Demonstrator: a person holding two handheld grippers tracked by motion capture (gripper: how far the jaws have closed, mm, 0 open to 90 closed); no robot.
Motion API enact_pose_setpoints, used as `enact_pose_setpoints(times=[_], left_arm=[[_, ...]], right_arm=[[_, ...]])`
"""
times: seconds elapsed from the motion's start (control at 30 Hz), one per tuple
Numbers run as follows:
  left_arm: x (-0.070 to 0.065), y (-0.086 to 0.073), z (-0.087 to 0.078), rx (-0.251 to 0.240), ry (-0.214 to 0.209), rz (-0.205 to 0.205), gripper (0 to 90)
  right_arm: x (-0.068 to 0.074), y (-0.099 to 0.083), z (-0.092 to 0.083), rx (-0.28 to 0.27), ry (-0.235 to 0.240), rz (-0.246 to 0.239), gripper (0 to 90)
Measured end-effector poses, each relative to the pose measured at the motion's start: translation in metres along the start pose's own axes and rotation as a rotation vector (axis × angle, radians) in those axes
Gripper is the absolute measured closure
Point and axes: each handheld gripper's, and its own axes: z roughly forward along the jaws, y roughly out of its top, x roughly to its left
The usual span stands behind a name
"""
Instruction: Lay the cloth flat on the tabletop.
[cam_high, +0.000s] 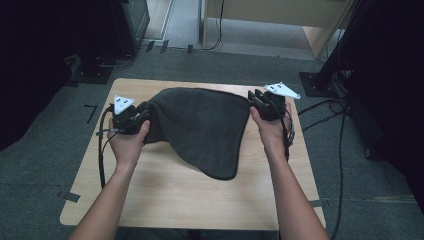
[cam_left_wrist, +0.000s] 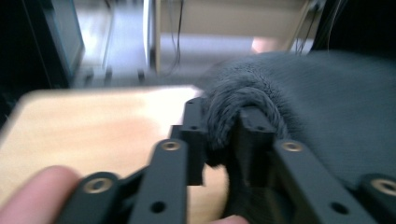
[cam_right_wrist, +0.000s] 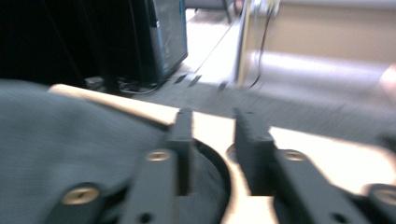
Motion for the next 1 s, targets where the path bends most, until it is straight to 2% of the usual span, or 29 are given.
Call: enact_pose_setpoints(times=[0.03,0.07,0.13,0.2,0.27,0.4,0.47,0.5,0.57,0.6,0.63,0.7,0.83,0.93,0.97,1.0], left_arm=[[0.002,-0.007,0.002,0.005,-0.018,0.004,67.8],[0.003,-0.016,0.001,0.005,-0.030,0.007,63.6],[0.006,-0.030,0.001,0.029,-0.036,0.015,60.4],[0.011,-0.048,0.002,0.077,-0.037,0.005,57.0],[0.014,-0.062,0.000,0.107,-0.032,0.000,55.5],[0.013,-0.086,-0.007,0.135,-0.029,0.008,52.5],[0.013,-0.097,-0.009,0.141,-0.032,-0.003,51.1],[0.013,-0.097,-0.009,0.141,-0.032,-0.003,51.0],[0.015,-0.107,-0.007,0.179,-0.014,0.011,50.0],[0.015,-0.107,-0.007,0.179,-0.014,0.011,49.6],[0.019,-0.111,-0.008,0.175,-0.001,0.005,49.6],[0.023,-0.115,-0.009,0.179,0.004,-0.017,49.5],[0.026,-0.117,-0.008,0.183,0.007,-0.027,49.5],[0.027,-0.117,-0.009,0.172,0.004,-0.031,49.5],[0.027,-0.117,-0.009,0.173,0.001,-0.030,49.5],[0.027,-0.117,-0.009,0.174,-0.001,-0.030,49.5]], right_arm=[[-0.006,-0.004,0.003,0.014,0.037,0.046,59.4],[-0.008,-0.009,0.001,0.013,0.074,0.069,57.7],[-0.008,-0.022,-0.003,0.018,0.116,0.055,55.4],[-0.006,-0.044,-0.007,0.074,0.130,0.012,53.7],[-0.003,-0.063,-0.010,0.125,0.158,0.000,52.2],[0.011,-0.108,-0.022,0.210,0.220,0.016,51.1],[0.020,-0.130,-0.028,0.243,0.254,0.021,50.5],[0.027,-0.143,-0.029,0.268,0.270,0.022,49.9],[0.036,-0.159,-0.030,0.298,0.291,0.022,48.6],[0.036,-0.159,-0.030,0.298,0.291,0.022,48.6],[0.047,-0.175,-0.028,0.329,0.297,0.027,48.3],[0.056,-0.182,-0.023,0.373,0.316,0.038,46.4],[0.073,-0.193,-0.013,0.393,0.327,0.019,44.8],[0.083,-0.193,-0.011,0.388,0.305,-0.027,45.1],[0.086,-0.194,-0.010,0.385,0.301,-0.040,46.8],[0.089,-0.195,-0.010,0.377,0.276,-0.069,50.7]])
